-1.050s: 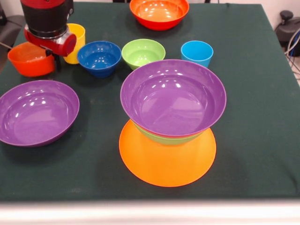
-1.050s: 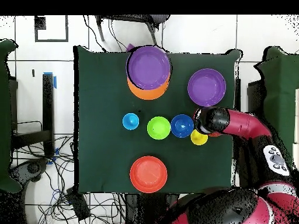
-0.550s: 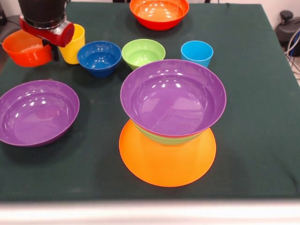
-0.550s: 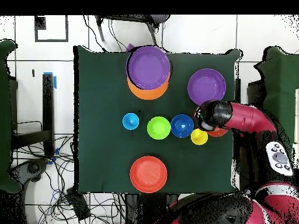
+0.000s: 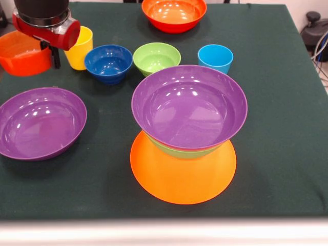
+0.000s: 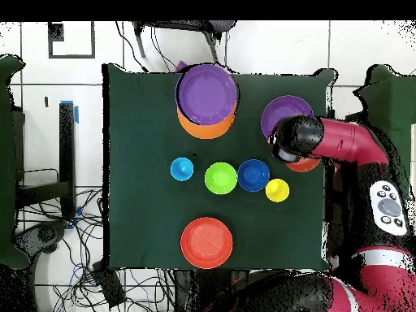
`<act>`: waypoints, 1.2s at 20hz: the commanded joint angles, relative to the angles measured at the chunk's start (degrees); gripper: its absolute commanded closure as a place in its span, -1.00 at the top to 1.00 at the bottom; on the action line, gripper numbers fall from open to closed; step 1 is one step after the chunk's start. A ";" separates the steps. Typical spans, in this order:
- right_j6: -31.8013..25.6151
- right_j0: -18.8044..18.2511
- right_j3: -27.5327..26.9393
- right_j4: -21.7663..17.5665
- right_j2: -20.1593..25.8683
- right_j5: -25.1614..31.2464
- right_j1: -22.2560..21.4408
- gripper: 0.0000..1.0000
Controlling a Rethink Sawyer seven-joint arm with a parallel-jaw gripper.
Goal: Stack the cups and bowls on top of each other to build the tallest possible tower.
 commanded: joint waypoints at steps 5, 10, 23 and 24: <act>-11.06 5.69 -11.29 0.02 7.82 10.51 0.78 -1.00; -9.31 9.18 -17.95 -0.04 7.81 15.26 2.90 -1.00; -6.30 17.45 -34.14 -1.60 5.45 28.24 7.77 -1.00; -5.51 17.95 -34.43 -1.44 5.23 28.51 7.96 -1.00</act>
